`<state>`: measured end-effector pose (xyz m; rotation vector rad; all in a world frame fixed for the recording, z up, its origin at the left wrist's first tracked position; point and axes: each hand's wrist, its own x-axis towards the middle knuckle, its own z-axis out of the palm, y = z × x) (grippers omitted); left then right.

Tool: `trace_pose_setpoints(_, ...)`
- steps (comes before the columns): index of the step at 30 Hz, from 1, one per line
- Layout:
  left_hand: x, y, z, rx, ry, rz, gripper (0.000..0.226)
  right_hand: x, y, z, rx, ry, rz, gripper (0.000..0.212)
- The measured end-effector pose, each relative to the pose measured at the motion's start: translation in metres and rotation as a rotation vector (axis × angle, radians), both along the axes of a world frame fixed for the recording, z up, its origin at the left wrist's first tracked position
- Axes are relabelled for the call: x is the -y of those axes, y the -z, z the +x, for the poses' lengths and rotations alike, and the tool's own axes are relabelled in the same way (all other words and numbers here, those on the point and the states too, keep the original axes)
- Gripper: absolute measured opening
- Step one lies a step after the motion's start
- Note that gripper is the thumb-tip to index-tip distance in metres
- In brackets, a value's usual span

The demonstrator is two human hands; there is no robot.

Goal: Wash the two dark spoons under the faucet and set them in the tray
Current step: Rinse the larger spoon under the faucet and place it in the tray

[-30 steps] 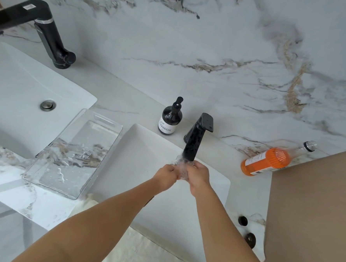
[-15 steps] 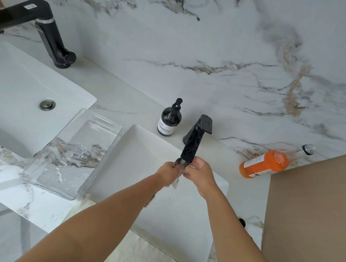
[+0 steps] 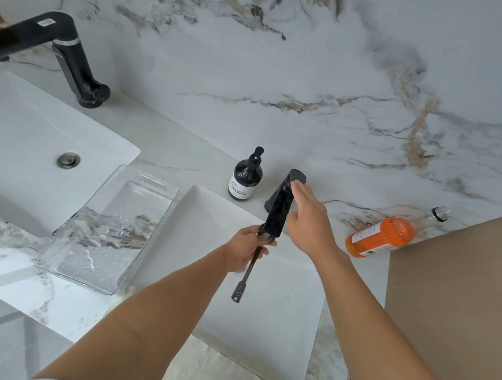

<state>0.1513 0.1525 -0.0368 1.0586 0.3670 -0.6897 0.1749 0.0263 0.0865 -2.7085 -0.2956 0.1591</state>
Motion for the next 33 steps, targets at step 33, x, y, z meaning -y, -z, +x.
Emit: trace_pose_setpoints(33, -0.091, -0.132, 0.001, 0.574, 0.35, 0.062, 0.043, -0.054, 0.043, -0.102, -0.467, 0.287, 1.242, 0.02)
